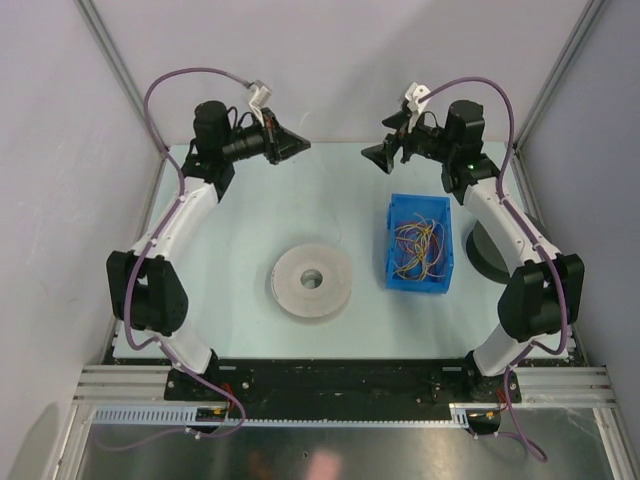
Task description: Wrap the cables
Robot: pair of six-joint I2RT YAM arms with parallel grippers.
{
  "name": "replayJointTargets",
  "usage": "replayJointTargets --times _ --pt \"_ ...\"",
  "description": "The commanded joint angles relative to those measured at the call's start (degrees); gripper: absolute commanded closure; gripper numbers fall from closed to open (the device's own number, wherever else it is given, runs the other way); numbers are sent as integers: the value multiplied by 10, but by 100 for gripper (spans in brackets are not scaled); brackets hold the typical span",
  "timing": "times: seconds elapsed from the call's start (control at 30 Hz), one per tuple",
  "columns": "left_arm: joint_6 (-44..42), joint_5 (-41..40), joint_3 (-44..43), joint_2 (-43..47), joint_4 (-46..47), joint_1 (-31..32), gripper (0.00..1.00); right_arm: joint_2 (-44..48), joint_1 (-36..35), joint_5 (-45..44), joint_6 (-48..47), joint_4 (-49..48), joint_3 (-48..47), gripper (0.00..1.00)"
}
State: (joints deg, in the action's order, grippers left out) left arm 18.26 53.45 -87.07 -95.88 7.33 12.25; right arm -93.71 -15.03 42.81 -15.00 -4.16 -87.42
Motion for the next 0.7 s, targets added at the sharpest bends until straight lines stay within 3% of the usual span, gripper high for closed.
replayJointTargets --times 0.0,0.13,0.33,0.53,0.67 --pt "-149 -60 -26 32 -159 14 100 15 -3 52 -14 28 -13 1" --pt "-328 -154 -18 80 -266 48 100 28 -44 61 -80 76 -25 1" --pt "-592 -319 94 199 -294 124 100 50 -106 44 -203 133 -16 1" --pt "-700 -354 144 258 -294 144 100 62 -145 38 -284 181 -9 3" --pt "-755 -365 158 275 -294 157 100 68 -161 49 -301 202 -9 11"
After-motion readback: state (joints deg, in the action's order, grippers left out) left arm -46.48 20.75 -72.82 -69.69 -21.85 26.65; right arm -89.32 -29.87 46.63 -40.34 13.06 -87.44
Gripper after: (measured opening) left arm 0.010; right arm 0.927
